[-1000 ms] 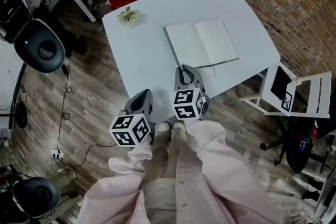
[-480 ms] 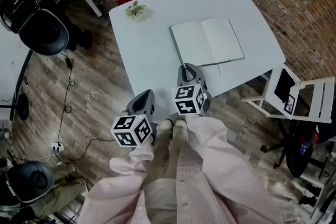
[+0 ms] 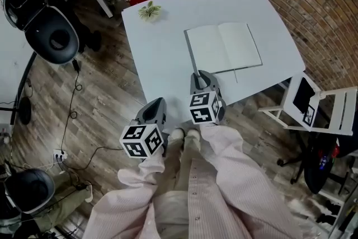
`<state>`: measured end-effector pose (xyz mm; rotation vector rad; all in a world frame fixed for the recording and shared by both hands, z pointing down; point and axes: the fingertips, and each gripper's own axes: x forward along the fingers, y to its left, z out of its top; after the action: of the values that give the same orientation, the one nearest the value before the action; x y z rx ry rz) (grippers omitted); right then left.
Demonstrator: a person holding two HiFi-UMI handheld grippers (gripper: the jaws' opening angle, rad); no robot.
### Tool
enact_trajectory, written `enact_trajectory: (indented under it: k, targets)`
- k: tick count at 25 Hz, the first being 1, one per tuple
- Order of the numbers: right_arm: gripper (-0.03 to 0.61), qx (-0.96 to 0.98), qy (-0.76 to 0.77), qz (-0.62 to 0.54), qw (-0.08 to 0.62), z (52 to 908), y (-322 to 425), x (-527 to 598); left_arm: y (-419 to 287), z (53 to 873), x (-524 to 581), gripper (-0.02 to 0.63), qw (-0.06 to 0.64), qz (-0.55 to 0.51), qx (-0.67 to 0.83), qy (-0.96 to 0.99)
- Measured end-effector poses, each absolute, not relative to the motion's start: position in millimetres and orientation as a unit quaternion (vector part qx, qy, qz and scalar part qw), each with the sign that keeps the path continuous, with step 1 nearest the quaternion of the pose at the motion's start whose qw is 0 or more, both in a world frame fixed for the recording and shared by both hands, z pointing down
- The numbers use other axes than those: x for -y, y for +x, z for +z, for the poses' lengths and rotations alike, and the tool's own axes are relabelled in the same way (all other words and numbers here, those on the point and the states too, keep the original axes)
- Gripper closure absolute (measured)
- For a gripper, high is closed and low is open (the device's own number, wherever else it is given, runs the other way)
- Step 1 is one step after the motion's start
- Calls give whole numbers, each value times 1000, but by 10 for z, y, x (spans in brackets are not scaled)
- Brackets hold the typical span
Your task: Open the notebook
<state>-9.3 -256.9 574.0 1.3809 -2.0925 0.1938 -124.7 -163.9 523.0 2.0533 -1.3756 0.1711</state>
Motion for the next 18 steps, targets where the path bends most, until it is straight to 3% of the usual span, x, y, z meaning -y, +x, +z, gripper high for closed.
enact_trajectory:
  k: [7,9,18]
  targets:
    - [537,818,504,81,266,5544,-108,2422,-1129,5111,1653,620,302,60,499,810]
    - [571,830,497,85,238,5456,-104,2376,-1095,5060,1655,620,289,59,491,820]
    - [574,854,487,132,129,5023,80,2206,-941,4745,1693,620,228,49,468,853]
